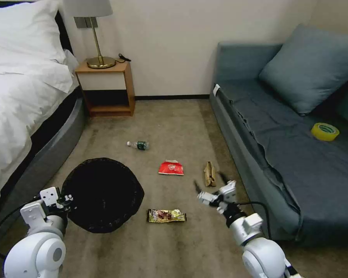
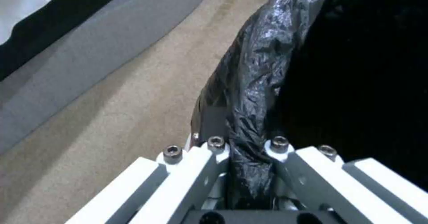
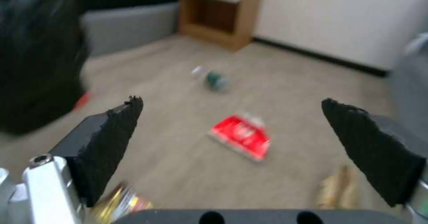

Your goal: Pick up the trash bin, then pick up the garbage on the floor and place it into the trash bin.

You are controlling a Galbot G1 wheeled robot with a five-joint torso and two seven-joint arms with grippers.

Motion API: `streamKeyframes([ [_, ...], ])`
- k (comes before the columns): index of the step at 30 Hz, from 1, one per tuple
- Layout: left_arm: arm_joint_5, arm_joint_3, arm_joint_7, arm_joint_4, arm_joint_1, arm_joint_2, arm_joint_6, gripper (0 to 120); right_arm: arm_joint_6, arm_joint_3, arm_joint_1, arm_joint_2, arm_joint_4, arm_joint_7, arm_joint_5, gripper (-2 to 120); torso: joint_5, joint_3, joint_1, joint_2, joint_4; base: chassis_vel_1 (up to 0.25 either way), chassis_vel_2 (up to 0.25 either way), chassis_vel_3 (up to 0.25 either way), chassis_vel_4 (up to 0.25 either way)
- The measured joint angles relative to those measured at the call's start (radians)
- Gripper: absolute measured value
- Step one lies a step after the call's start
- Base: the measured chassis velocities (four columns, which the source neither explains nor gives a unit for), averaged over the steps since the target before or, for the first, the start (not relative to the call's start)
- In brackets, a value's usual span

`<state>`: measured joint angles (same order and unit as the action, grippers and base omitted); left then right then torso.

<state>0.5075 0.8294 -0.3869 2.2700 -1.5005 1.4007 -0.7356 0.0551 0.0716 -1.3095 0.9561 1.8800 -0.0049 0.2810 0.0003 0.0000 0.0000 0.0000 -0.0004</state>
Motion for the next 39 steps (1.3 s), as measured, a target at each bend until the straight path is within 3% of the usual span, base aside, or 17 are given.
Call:
streamKeyframes([
  [7,-0.034,-0.009,0.000,-0.001,-0.005,0.020,0.000,3,-0.001,-0.292,0.277,-0.104,-0.138,-0.020,0.063,100,-0.0001,0.000,0.000,0.000,0.0005,0.000,0.000,0.000,0.000],
  [18,-0.054,-0.016,0.001,0.008,-0.016,0.038,0.000,3,-0.044,-0.625,0.605,-0.134,-0.293,-0.102,0.083,100,-0.0003,0.000,0.000,0.000,0.0005,0.000,0.000,0.000,0.000],
  [23,-0.053,-0.002,0.001,0.009,-0.015,0.040,0.000,3,-0.070,-0.871,0.791,-0.111,-0.400,-0.131,0.114,100,-0.0004,0.000,0.000,0.000,0.0004,0.000,0.000,0.000,0.000],
  [28,-0.050,0.008,0.002,0.018,-0.020,0.040,0.000,3,-0.060,-0.994,0.859,-0.085,-0.468,-0.138,0.121,100,-0.0003,0.000,0.000,0.000,0.0004,0.000,0.000,0.000,0.000],
  [31,-0.041,0.022,0.003,0.027,-0.023,0.042,0.000,3,-0.032,-1.139,0.953,-0.046,-0.565,-0.147,0.120,100,-0.0003,0.000,0.000,0.000,0.0004,0.000,0.000,0.000,0.000],
  [39,-0.025,0.042,0.007,0.031,-0.024,0.045,0.000,3,0.000,-1.242,1.051,0.029,-0.725,-0.163,0.134,100,-0.0005,0.000,0.000,0.000,0.0005,0.000,0.000,0.000,0.000],
])
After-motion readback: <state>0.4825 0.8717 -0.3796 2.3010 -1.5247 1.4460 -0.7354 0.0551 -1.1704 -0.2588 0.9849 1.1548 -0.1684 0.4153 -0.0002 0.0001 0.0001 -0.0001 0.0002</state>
